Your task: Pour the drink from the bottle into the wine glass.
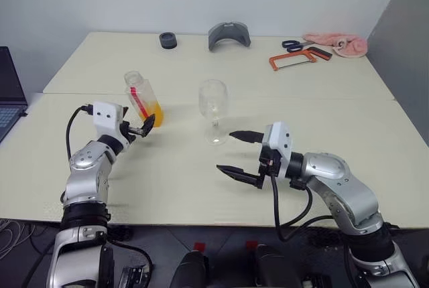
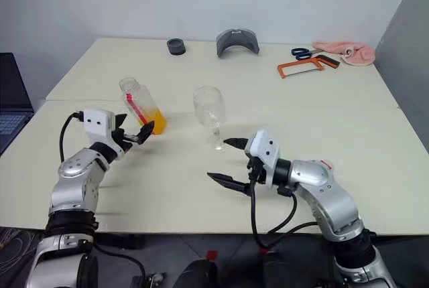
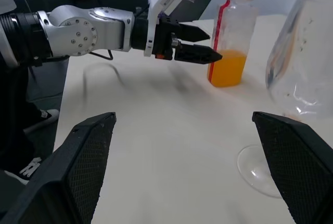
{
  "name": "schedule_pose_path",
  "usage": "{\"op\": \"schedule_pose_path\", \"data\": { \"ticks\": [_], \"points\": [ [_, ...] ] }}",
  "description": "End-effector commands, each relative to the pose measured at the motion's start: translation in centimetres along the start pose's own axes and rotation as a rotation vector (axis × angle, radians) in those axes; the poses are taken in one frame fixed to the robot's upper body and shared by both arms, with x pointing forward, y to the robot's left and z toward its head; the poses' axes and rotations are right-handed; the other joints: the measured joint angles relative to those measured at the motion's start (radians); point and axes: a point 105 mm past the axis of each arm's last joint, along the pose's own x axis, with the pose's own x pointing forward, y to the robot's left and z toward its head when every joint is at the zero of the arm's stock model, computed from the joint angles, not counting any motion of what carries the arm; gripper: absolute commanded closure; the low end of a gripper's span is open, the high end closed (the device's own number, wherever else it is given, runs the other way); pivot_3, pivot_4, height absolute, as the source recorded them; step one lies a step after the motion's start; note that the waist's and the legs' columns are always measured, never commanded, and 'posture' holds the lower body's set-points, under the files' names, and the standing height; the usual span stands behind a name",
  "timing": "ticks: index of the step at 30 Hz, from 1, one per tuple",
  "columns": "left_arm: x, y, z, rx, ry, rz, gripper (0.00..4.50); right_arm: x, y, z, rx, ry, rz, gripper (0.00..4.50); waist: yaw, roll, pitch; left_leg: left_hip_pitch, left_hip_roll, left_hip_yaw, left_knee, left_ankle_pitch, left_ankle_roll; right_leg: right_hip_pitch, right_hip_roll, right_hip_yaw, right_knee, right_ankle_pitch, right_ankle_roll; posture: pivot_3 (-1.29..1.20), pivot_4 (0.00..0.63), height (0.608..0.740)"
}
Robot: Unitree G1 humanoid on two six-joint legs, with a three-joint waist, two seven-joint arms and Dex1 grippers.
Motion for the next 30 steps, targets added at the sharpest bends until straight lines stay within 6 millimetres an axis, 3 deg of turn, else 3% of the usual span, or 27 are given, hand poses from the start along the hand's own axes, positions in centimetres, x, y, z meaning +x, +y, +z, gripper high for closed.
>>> {"op": "schedule_pose_path", "data": {
  "ticks": [1, 5, 26, 30],
  "points": [
    [0.5, 0.3, 1.4, 0.046, -0.039, -0.005, 0.0, 0.2, -0.6, 2.1, -0.065, -0.058, -0.061, 0.02, 0.0, 0.0, 0.0, 0.0, 0.0, 0.0, 0.0, 0.0, 0.0, 0.0, 0.0, 0.0, 0.0, 0.0, 0.0, 0.0, 0.15, 0.74],
    [1.0, 0.2, 1.6, 0.046, -0.042, -0.008, 0.0, 0.2, -1.3, 2.3, -0.098, -0.041, -0.126, 0.02, 0.0, 0.0, 0.0, 0.0, 0.0, 0.0, 0.0, 0.0, 0.0, 0.0, 0.0, 0.0, 0.0, 0.0, 0.0, 0.0, 0.15, 0.74],
    [2.8, 0.2, 3.9, 0.072, -0.099, -0.015, 0.0, 0.5, -1.2, 2.5, -0.101, -0.053, -0.135, 0.02, -0.001, 0.0, 0.0, -0.001, -0.001, -0.001, 0.0, 0.0, 0.0, 0.0, 0.0, 0.0, 0.0, 0.0, 0.0, 0.0, 0.15, 0.74],
    [2.8, 0.4, 4.0, 0.07, -0.105, -0.003, 0.92, 0.6, -1.2, 2.4, -0.101, -0.053, -0.135, 0.0, -0.001, 0.0, 0.0, -0.001, -0.001, -0.001, 0.0, 0.0, 0.0, 0.0, 0.0, 0.0, 0.0, 0.0, 0.0, 0.0, 0.15, 0.74]
  ]
}}
